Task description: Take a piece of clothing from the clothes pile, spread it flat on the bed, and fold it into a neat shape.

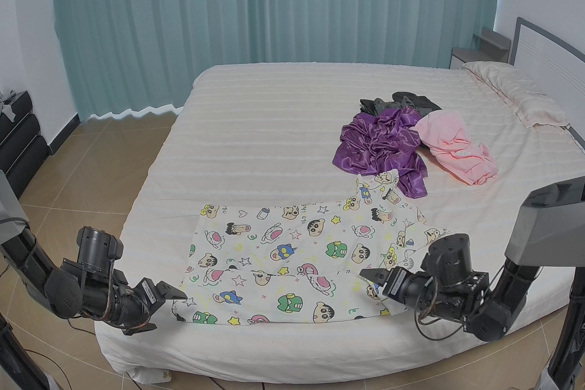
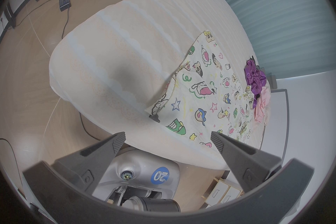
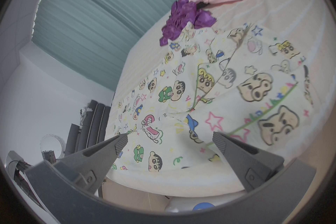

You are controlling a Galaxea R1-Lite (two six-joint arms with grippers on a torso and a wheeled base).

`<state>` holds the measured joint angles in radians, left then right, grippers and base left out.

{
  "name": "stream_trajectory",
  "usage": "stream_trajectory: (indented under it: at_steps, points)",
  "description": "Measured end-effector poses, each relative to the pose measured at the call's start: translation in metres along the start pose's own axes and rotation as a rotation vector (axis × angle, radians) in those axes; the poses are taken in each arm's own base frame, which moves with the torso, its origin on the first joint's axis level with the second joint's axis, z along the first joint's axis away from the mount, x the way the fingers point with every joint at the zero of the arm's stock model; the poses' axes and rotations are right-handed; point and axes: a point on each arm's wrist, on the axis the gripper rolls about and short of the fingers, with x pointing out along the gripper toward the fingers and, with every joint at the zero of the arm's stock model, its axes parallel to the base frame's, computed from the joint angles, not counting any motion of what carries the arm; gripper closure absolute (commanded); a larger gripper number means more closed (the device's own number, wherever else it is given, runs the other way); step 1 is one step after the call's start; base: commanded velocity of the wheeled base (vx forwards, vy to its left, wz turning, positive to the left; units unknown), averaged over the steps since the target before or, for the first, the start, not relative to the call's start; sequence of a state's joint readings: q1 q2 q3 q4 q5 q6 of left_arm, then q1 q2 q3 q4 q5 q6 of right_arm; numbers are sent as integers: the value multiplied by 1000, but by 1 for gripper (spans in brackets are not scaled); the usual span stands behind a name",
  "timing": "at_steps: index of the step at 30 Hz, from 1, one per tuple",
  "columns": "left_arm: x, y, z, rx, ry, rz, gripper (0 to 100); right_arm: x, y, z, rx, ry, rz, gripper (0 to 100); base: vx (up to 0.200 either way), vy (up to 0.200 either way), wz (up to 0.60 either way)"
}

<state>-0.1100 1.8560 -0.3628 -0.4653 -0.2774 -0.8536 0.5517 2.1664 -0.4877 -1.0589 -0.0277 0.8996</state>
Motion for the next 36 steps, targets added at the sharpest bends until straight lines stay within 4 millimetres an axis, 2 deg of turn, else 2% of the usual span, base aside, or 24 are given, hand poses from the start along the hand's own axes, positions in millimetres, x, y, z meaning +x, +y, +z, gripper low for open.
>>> stream_trajectory:
  at_steps: [5, 11, 19, 24, 27, 31, 36]
  points:
    - [0, -1, 0, 1, -2, -5, 0, 28, 18, 11, -9, 36, 5, 0, 0, 0, 0]
    - [-1, -3, 1, 27, -49, -64, 0, 65, 24, 9, -31, 80, -22, 0, 0, 0, 0]
    - [-2, 0, -3, 31, -54, -71, 0, 82, 20, 18, -17, 28, -41, 0, 0, 0, 0]
    - [-3, 0, -2, 20, -59, -76, 0, 76, 24, 29, -5, -2, -23, 0, 0, 0, 0]
    - [-4, -2, -1, 1, -74, -94, 0, 65, 29, 40, 5, -29, -7, 0, 0, 0, 0]
    - [-6, -3, -1, -14, -85, -110, 0, 38, 31, 51, 18, -62, 4, 0, 0, 0, 0]
    - [-8, -3, -1, -19, -91, -120, 0, 3, 23, 51, 26, -92, -6, 0, 200, 0, 0]
